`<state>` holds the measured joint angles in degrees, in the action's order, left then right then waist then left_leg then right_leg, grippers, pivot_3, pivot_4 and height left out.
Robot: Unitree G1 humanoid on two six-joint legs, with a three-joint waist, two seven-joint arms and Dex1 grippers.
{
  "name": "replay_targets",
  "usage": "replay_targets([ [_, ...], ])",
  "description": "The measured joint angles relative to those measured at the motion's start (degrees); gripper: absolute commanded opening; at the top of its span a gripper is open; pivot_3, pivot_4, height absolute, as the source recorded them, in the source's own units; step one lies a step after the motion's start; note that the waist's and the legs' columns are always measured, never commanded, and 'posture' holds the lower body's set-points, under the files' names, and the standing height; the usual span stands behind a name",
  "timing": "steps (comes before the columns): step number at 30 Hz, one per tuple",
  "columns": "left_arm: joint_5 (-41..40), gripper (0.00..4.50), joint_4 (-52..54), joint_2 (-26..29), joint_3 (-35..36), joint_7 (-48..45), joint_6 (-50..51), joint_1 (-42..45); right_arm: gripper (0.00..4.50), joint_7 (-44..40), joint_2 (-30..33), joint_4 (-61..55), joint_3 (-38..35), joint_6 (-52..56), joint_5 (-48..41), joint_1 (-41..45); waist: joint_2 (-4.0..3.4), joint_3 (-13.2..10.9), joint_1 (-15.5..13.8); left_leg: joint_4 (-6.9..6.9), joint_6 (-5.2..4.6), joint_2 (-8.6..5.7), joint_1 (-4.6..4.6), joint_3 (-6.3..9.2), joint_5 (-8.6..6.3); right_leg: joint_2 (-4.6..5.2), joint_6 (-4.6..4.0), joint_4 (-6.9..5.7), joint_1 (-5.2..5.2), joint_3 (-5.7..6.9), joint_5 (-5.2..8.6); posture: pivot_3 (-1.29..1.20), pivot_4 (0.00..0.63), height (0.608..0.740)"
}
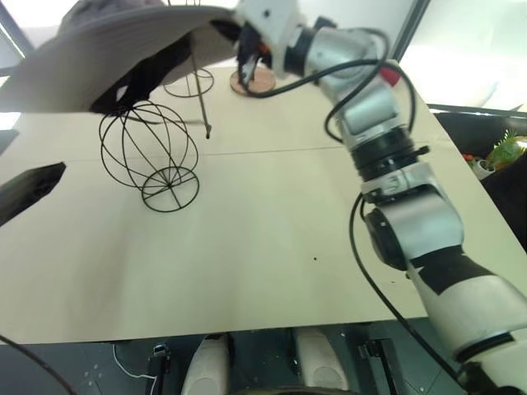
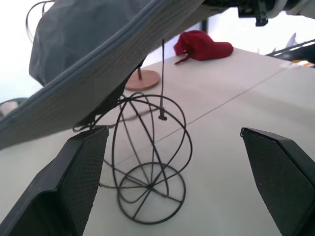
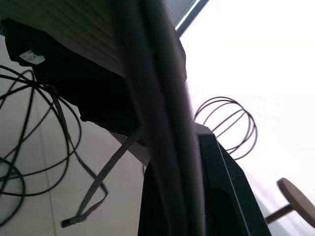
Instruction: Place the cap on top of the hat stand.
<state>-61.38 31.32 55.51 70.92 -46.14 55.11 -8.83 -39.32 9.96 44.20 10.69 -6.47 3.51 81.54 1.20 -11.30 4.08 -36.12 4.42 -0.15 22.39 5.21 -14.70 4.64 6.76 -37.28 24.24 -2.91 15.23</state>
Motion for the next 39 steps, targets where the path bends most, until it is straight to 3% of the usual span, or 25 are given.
replay_targets([
  [6,-5.7,4.5,0.5,-2.6,13.9,-0.3,3.3,-10.5,0.05,0.0,-3.4,-0.3,1.8,-5.2,1.2,-1.1,0.0,0.0,0.7,0.11,0.01,0.04,0.0,-0.01,0.01,-0.04,-0.03,-0.07,0.16,0.0,0.0,0.0,0.15,0.74],
  [11,-12.8,4.5,-4.7,-4.9,27.3,-0.6,4.5,-20.3,0.05,3.0,-3.2,-3.4,6.1,-12.0,7.0,-9.9,0.05,0.0,1.4,0.06,0.01,0.03,0.01,-0.01,0.01,-0.01,-0.04,-0.08,0.13,0.02,0.0,0.0,0.15,0.74],
  [15,-17.7,4.5,-7.1,-5.1,31.5,0.2,4.0,-24.5,0.05,7.6,-2.3,-6.2,9.4,-17.2,12.7,-16.2,0.08,0.1,1.4,0.01,0.02,0.03,-0.02,-0.02,0.01,-0.01,-0.04,-0.12,0.1,0.01,0.0,0.0,0.15,0.74],
  [21,-17.7,4.5,-8.1,-6.1,31.8,-1.6,0.7,-31.2,0.05,18.7,-0.9,-6.9,14.8,-23.4,24.6,-19.3,0.07,0.1,1.7,0.07,0.02,0.04,-0.06,-0.02,0.01,-0.06,-0.07,-0.16,0.13,0.0,0.01,0.0,0.15,0.74],
  [29,-15.4,4.5,-11.7,-1.8,29.1,-1.2,-3.0,-31.2,0.05,36.0,2.5,-6.8,21.5,-25.5,41.6,-20.0,0.1,0.1,1.6,0.05,0.03,0.04,-0.06,-0.02,0.02,-0.06,-0.09,-0.17,0.12,0.0,0.02,0.0,0.15,0.74],
  [34,-13.9,4.5,-12.3,0.5,26.4,-1.2,-3.3,-30.3,0.05,38.3,3.2,-7.6,22.4,-25.3,43.8,-21.3,0.11,0.1,1.6,0.07,0.03,0.04,-0.06,-0.02,0.02,-0.06,-0.08,-0.16,0.11,0.0,0.02,0.0,0.15,0.74],
  [39,-10.2,4.5,-12.5,0.6,22.0,-1.6,-4.3,-28.7,0.05,38.3,7.8,-11.9,22.7,-25.9,45.7,-25.2,0.12,0.1,1.4,0.04,0.02,0.03,-0.06,-0.01,0.02,-0.05,-0.08,-0.14,0.08,0.0,0.02,0.0,0.15,0.74],
])
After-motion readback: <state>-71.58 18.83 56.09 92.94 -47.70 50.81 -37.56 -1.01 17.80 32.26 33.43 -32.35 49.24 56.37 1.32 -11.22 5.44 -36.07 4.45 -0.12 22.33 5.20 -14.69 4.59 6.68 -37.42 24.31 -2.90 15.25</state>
